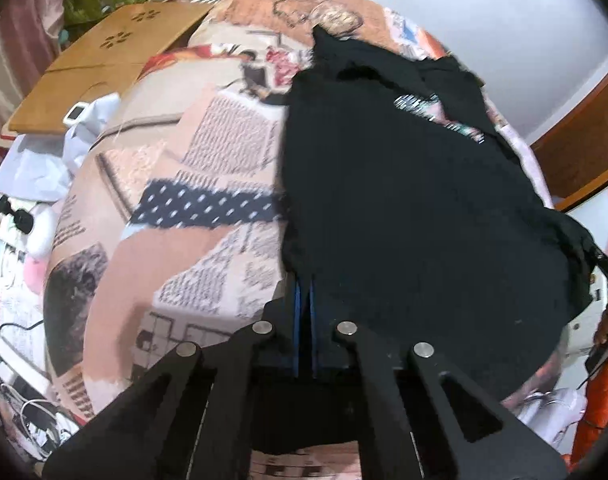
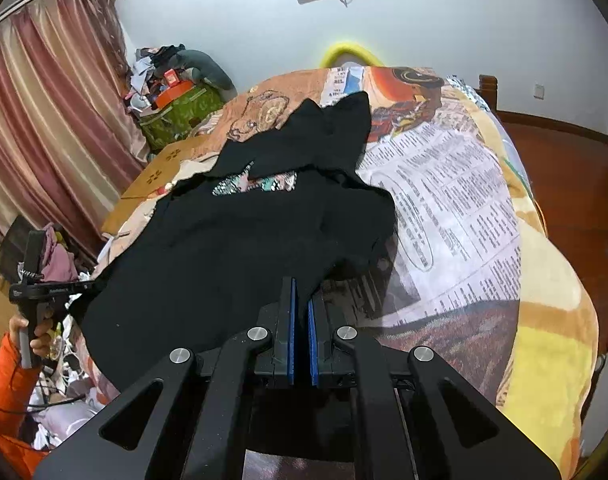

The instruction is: Fold small clothes

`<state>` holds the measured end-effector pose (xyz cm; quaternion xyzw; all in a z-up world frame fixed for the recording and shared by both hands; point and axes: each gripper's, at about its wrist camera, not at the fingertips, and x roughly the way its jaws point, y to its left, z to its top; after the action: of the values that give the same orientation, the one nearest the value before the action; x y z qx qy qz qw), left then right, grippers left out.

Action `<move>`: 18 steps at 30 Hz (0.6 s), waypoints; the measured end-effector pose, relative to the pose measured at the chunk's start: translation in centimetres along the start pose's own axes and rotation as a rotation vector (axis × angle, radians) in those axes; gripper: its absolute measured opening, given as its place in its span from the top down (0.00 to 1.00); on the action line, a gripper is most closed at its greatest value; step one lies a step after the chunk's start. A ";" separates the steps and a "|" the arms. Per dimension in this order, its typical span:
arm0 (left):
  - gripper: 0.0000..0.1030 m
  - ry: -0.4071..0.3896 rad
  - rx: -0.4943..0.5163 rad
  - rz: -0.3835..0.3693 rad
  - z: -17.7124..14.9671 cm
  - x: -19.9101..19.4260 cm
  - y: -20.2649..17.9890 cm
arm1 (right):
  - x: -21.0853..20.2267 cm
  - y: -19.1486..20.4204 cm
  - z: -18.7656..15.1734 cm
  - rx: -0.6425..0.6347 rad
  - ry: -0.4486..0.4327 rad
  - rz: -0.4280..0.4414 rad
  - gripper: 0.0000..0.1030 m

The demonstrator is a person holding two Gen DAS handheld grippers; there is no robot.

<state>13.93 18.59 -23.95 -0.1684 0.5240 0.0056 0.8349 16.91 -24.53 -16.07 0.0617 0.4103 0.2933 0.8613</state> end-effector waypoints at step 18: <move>0.98 -0.323 0.055 0.015 15.8 -8.0 -5.9 | -1.8 1.6 10.8 -0.106 -0.228 -0.004 0.96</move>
<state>25.20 18.90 -9.15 -0.1384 0.3843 0.0244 0.9124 23.29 -22.77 -7.21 0.0483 0.2936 0.3040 0.9050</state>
